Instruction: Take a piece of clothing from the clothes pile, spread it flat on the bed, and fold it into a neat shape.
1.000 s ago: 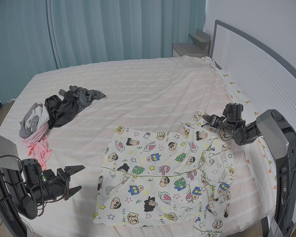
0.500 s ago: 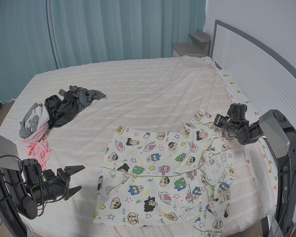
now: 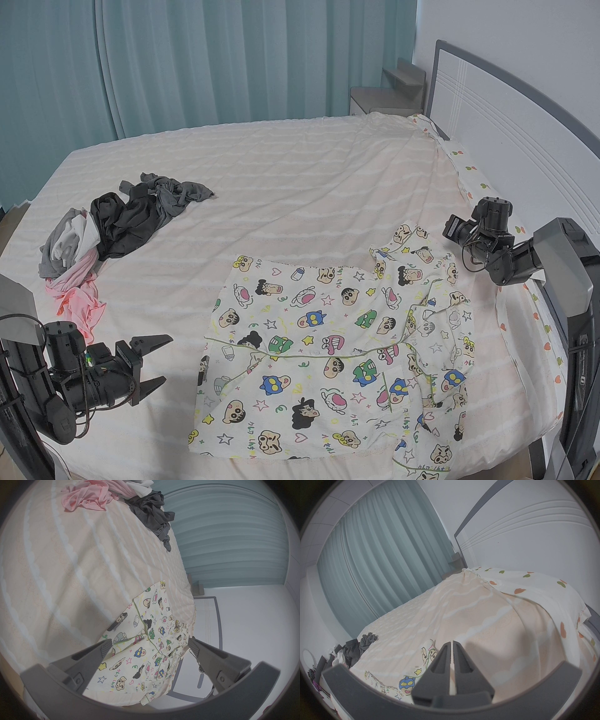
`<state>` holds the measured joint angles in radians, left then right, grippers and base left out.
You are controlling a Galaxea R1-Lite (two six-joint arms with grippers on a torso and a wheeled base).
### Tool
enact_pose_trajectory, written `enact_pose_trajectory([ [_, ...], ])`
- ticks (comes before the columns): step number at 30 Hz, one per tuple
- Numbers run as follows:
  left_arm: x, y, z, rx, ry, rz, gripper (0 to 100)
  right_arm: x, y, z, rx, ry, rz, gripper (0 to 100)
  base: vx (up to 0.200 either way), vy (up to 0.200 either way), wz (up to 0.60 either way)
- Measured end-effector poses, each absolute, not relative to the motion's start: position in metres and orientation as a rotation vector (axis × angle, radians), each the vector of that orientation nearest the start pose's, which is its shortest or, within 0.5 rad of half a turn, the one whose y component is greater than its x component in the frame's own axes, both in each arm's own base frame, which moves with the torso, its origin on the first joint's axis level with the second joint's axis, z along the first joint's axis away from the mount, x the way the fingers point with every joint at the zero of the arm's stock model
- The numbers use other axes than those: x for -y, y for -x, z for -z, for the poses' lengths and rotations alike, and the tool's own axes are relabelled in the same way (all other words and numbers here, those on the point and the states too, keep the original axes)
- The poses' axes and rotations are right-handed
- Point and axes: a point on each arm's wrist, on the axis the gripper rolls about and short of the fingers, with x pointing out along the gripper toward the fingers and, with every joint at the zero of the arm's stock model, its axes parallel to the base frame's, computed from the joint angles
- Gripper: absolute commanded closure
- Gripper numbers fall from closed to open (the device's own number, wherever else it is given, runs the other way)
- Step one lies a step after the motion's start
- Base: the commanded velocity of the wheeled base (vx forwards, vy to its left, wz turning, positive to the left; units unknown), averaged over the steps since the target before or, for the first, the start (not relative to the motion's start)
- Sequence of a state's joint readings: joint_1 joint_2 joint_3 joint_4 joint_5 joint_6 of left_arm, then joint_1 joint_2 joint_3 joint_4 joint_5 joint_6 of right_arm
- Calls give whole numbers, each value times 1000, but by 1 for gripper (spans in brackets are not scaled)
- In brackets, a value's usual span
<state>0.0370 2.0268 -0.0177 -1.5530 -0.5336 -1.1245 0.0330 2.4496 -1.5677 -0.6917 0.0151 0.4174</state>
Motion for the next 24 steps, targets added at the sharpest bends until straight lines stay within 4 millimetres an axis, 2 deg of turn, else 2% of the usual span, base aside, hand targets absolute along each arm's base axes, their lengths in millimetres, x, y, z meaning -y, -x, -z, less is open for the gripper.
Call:
enact_pose_trajectory([
  [6,4,-216,-36,-674,1208,191,0,-17,-477,-86,-262,-436,-3,100,0,0,0],
  [7,4,-216,-36,-673,1207,193,0,-19,-469,-87,-281,-451,-4,0,0,0,0],
  [10,4,-216,-37,-672,1206,195,0,-22,-444,-96,-320,-496,-15,0,0,0,0],
  [15,5,-215,-37,-670,1190,205,0,-27,-390,-116,-366,-564,-29,0,0,0,0],
  [20,12,-215,-37,-669,1151,212,0,-30,-325,-136,-388,-605,-47,0,0,0,0],
  [24,29,-215,-34,-680,1096,207,0,-31,-270,-149,-385,-639,-68,0,0,0,0],
])
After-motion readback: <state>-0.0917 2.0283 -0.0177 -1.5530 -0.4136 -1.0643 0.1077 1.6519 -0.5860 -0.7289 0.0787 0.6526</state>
